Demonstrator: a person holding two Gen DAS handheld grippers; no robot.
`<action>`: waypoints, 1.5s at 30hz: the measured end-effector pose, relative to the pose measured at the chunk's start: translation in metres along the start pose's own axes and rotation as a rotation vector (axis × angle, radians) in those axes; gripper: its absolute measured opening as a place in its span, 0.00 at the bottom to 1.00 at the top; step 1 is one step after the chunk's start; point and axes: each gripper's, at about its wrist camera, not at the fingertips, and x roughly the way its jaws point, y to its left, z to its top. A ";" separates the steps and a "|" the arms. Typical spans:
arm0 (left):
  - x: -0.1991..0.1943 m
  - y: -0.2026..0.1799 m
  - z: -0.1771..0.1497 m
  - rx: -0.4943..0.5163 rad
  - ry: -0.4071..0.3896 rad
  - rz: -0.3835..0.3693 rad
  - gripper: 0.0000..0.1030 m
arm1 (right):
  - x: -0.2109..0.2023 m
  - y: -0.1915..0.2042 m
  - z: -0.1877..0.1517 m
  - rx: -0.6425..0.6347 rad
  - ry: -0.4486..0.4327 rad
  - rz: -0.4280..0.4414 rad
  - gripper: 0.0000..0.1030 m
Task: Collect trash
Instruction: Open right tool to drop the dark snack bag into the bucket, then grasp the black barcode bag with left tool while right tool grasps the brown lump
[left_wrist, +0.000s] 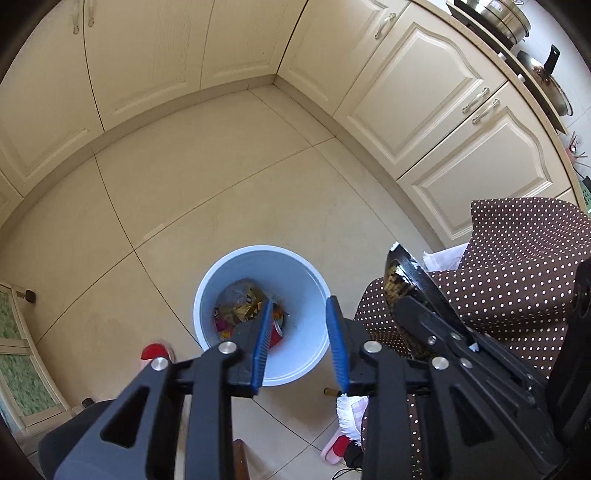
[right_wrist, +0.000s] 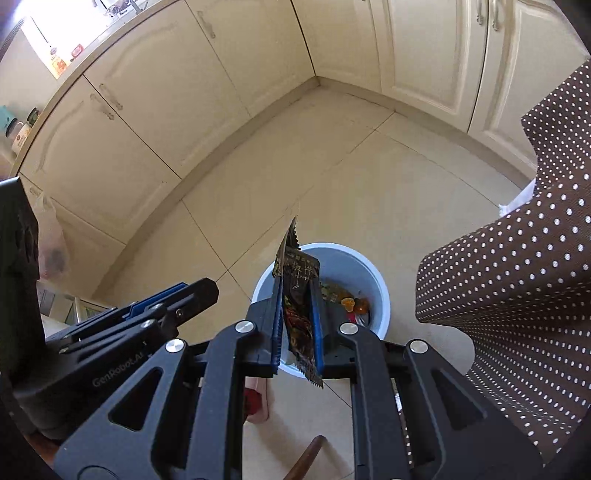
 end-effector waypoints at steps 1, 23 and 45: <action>-0.002 0.002 0.000 -0.004 -0.004 0.001 0.29 | 0.001 0.001 0.001 -0.002 -0.001 0.001 0.14; -0.046 -0.002 0.004 -0.011 -0.078 -0.021 0.30 | -0.036 0.005 0.008 -0.016 -0.097 0.002 0.15; -0.167 -0.299 -0.061 0.523 -0.194 -0.370 0.43 | -0.357 -0.161 -0.073 0.183 -0.582 -0.358 0.21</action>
